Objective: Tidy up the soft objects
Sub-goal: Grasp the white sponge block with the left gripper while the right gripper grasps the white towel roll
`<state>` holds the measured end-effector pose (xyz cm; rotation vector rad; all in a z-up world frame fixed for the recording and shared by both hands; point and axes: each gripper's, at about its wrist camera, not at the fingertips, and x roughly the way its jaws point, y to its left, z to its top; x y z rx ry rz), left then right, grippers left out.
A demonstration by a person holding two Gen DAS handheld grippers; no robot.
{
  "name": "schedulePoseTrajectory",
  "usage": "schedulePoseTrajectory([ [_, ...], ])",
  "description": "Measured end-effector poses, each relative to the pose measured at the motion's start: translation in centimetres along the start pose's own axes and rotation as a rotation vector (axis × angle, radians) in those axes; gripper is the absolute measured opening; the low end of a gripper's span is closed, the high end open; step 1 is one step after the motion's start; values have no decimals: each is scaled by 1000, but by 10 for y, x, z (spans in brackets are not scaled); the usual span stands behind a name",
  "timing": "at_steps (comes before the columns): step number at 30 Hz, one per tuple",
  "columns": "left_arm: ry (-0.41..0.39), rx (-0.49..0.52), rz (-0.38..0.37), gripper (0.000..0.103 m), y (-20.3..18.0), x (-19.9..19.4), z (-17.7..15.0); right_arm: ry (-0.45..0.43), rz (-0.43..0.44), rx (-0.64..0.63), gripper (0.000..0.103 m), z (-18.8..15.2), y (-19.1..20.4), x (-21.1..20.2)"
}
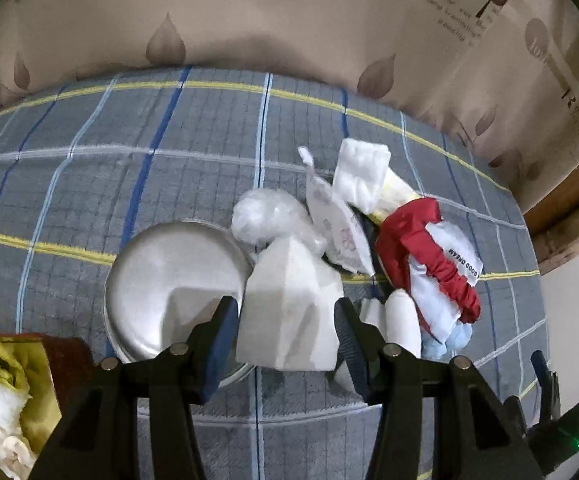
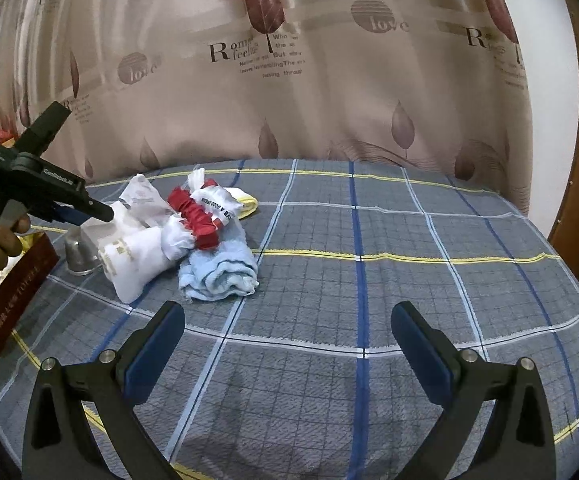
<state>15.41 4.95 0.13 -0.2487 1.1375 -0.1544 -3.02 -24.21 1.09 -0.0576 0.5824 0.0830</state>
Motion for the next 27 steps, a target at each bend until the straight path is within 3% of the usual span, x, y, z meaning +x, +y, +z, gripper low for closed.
schedulePoseTrajectory([
  [3, -9, 15, 10, 51, -6, 2, -1, 2, -1, -1, 103, 0, 0, 0],
  [5, 28, 29, -15, 51, -13, 6, -4, 5, -1, 0, 103, 0, 0, 0],
  [7, 32, 62, -16, 40, -22, 6, -8, 8, -1, 2, 103, 0, -1, 0],
  [8, 6, 101, 15, 28, -30, 3, -12, 8, -1, 3, 103, 0, -1, 0],
  [12, -49, 152, 39, 22, -42, -7, -27, 12, -3, 9, 103, 1, -1, 1],
  [21, -136, 93, 52, 15, -35, -15, -42, 19, -3, 25, 103, 1, -4, 4],
  [27, -176, 46, 44, 13, -26, -35, -72, 7, 9, 31, 103, 1, -5, 3],
])
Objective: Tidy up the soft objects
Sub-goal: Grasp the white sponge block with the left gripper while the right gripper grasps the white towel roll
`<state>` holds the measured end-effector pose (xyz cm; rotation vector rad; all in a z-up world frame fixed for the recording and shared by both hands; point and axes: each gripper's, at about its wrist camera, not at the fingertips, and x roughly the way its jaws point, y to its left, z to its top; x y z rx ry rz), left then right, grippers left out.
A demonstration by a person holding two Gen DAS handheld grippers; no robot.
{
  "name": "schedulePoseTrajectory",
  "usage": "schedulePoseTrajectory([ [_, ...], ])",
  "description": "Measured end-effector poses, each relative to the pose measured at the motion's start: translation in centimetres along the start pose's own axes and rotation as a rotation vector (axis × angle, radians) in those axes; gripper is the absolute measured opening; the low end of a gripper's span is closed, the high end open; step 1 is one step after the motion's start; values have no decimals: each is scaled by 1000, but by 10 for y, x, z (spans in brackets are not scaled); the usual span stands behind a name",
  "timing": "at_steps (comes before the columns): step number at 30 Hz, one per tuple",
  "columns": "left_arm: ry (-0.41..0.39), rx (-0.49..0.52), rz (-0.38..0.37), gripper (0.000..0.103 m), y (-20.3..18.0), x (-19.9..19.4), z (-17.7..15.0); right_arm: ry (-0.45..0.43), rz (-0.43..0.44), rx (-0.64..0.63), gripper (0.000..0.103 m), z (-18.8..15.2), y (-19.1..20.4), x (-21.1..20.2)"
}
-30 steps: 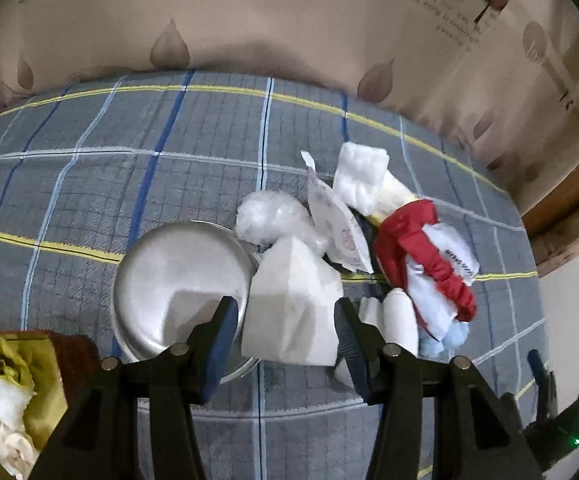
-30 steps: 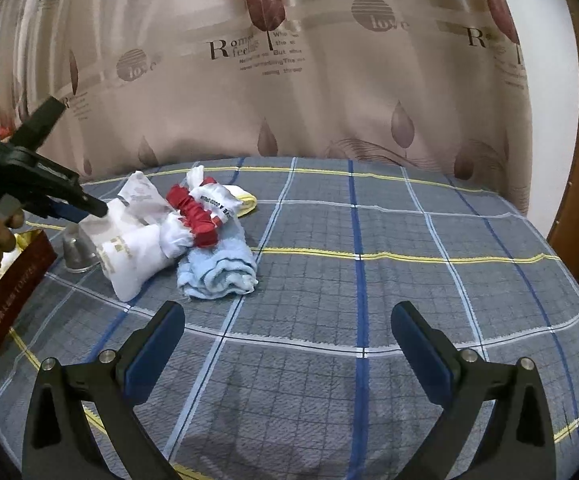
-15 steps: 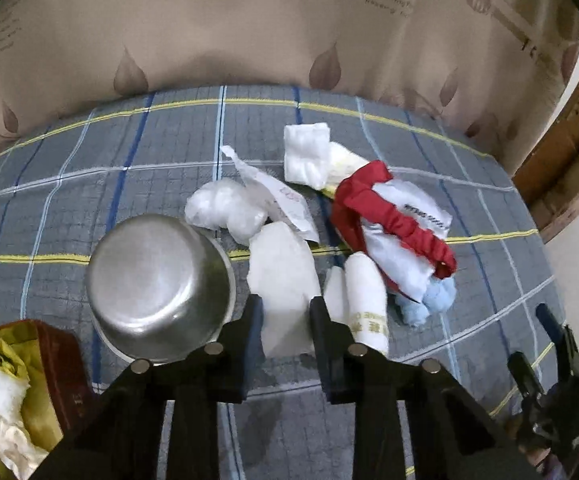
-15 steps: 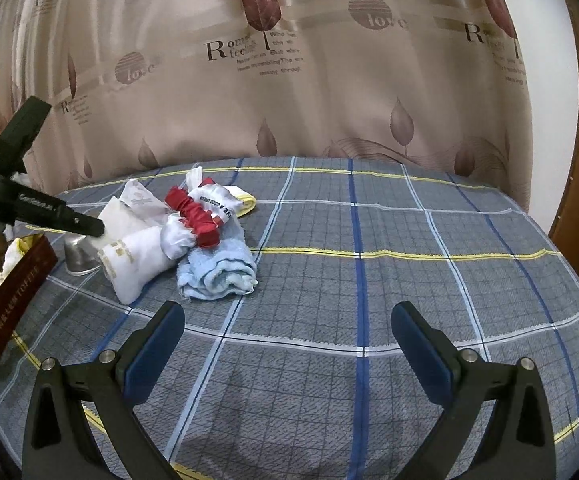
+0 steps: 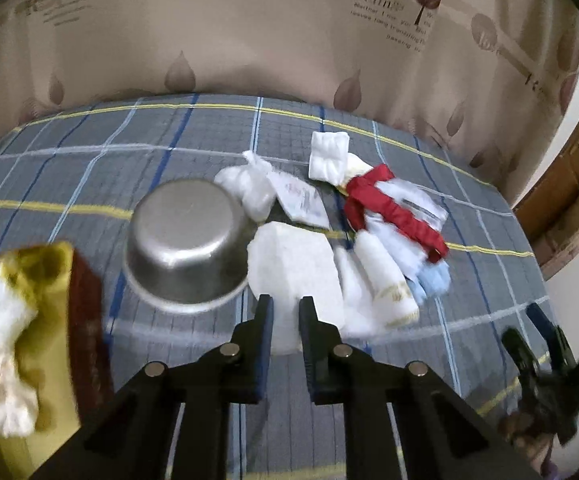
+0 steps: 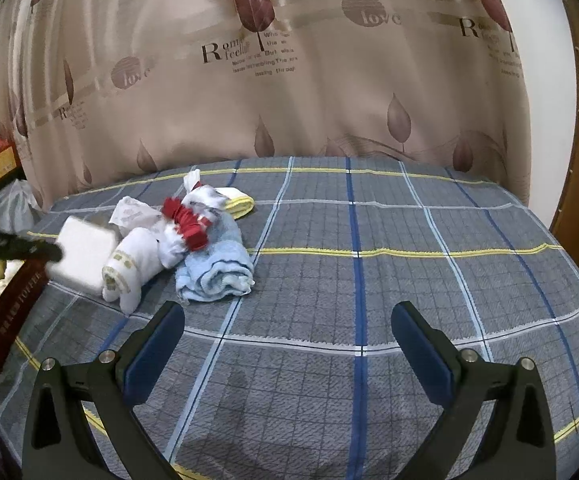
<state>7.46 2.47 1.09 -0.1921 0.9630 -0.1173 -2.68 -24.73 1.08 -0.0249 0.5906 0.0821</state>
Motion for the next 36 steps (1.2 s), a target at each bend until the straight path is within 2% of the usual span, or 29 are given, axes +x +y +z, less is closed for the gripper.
schedulePoseTrajectory([
  [3, -20, -17, -7, 13, 7, -23, -19, 44, 54, -10, 103, 1, 4, 5],
  [6, -26, -49, -8, 13, 16, -43, -39, 88, 212, 83, 103, 7, 12, 5],
  [8, -24, -64, -8, 13, 23, -55, -52, 112, 288, 115, 103, 13, 28, 6],
  [12, -15, -93, -18, 13, 30, -69, -66, 173, 342, 101, 103, 24, 71, 24],
  [18, -50, -117, -43, 13, 39, -96, -72, 200, 303, 74, 103, 32, 112, 51],
  [22, -67, -121, -48, 13, 46, -110, -73, 241, 266, 77, 103, 30, 122, 74],
  [25, -68, -136, -60, 13, 53, -114, -76, 266, 252, 92, 98, 28, 126, 90],
  [28, -71, -151, -64, 13, 58, -116, -77, 288, 260, 105, 76, 24, 130, 103],
  [29, -73, -156, -63, 13, 60, -118, -78, 298, 261, 98, 57, 23, 132, 106],
  [30, -76, -157, -59, 13, 60, -119, -78, 316, 256, 89, 28, 21, 134, 110],
  [31, -78, -157, -60, 13, 61, -120, -79, 324, 250, 86, 21, 20, 134, 111],
  [36, -80, -171, -58, 13, 66, -125, -82, 251, 271, 46, 18, 18, 135, 89],
])
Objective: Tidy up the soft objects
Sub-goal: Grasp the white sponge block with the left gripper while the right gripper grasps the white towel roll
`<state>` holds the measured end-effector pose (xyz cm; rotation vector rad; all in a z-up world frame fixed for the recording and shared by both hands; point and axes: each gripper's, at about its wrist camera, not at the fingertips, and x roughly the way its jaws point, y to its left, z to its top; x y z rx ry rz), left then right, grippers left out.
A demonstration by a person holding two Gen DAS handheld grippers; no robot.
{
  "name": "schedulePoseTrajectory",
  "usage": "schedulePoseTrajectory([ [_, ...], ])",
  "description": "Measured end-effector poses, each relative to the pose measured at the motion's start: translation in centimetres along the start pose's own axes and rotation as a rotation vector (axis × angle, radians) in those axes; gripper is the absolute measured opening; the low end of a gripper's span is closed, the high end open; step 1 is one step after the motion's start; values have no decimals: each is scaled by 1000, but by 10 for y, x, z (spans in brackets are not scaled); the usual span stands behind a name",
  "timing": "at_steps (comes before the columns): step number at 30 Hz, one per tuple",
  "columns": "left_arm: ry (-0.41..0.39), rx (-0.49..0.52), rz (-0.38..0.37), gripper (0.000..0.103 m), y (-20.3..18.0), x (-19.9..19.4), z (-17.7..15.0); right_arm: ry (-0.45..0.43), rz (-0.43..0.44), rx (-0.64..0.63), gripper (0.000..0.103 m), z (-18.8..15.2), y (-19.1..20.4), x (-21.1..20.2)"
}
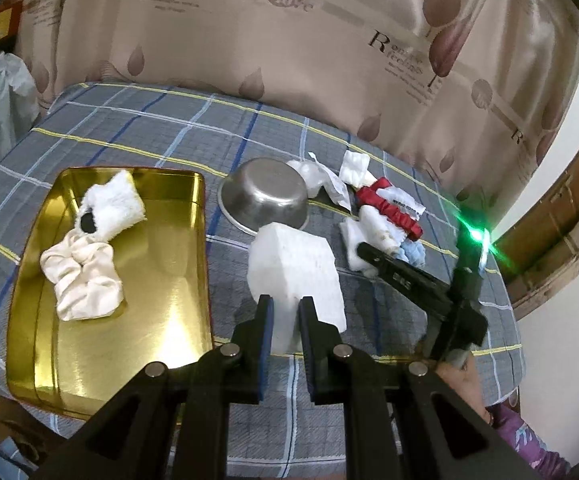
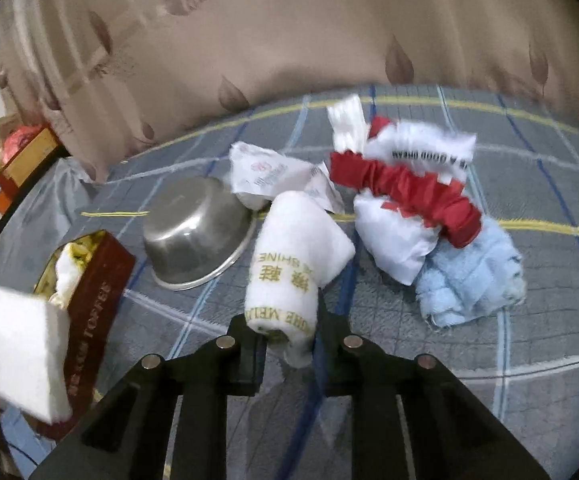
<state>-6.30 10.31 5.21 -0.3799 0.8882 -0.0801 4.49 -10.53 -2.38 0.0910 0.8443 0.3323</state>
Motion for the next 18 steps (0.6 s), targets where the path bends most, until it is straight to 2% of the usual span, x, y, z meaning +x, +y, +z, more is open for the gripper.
schedulePoseTrajectory([
  [4, -18, -19, 9, 13, 7, -10, 0, -26, 57, -45, 18, -19, 6, -20],
  [10, -51, -55, 59, 13, 28, -35, -1, -62, 70, -135, 18, -33, 20, -36],
  [18, -61, -111, 154, 14, 74, -44, 6, -73, 72, -158, 18, -37, 24, -38],
])
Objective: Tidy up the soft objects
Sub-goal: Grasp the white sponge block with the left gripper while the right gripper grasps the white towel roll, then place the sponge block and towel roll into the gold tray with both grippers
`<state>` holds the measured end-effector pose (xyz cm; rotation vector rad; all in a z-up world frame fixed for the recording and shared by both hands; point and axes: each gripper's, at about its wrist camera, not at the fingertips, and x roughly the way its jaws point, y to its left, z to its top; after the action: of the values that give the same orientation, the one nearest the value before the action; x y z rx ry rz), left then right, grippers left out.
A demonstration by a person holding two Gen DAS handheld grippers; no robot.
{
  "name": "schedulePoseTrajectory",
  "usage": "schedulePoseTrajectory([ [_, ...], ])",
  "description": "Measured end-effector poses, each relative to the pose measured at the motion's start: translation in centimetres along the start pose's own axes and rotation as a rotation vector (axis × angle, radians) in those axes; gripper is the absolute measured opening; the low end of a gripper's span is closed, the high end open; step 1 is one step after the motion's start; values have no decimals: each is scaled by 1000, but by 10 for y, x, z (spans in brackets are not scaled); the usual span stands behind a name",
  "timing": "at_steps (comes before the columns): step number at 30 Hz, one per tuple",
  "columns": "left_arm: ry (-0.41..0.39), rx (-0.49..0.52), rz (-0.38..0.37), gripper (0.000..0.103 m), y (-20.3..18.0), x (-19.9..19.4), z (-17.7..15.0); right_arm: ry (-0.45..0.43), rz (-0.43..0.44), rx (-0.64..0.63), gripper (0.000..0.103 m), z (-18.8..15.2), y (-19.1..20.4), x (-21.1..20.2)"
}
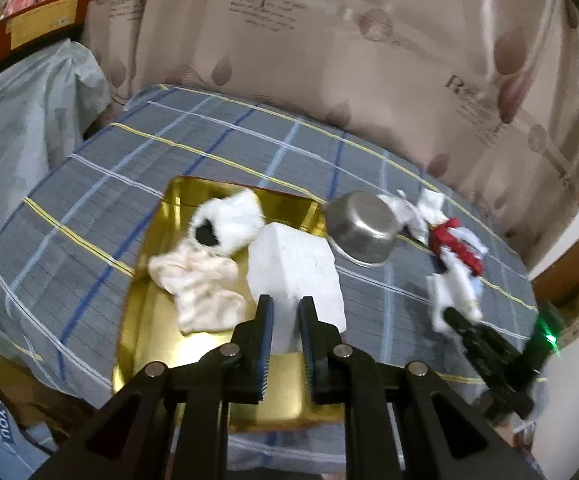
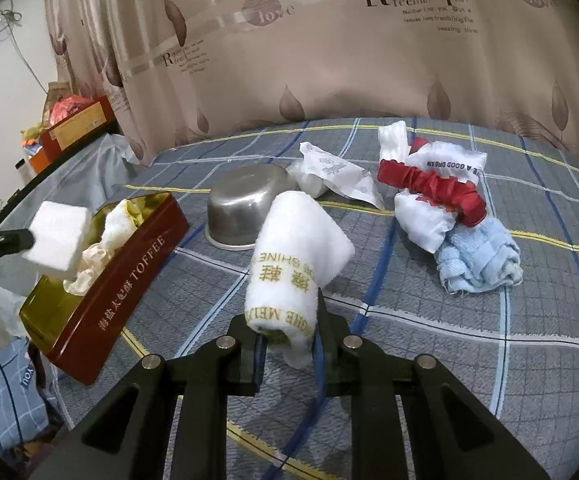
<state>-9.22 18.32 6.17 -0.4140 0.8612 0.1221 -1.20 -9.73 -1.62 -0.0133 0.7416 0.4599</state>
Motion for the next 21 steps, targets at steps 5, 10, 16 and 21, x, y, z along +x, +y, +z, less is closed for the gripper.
schedulePoseTrajectory([
  [5, -6, 24, 52, 14, 10, 20, 14, -3, -2, 0, 18, 0, 0, 1],
  [10, 6, 67, 80, 14, 10, 53, 31, -1, 1, 1, 18, -1, -1, 1],
  [16, 15, 114, 113, 14, 2, 86, 44, 0, 0, 3, 18, -1, 0, 1],
  [21, 39, 124, 130, 16, 2, 105, 47, 1, 3, 9, 18, -1, -1, 3],
])
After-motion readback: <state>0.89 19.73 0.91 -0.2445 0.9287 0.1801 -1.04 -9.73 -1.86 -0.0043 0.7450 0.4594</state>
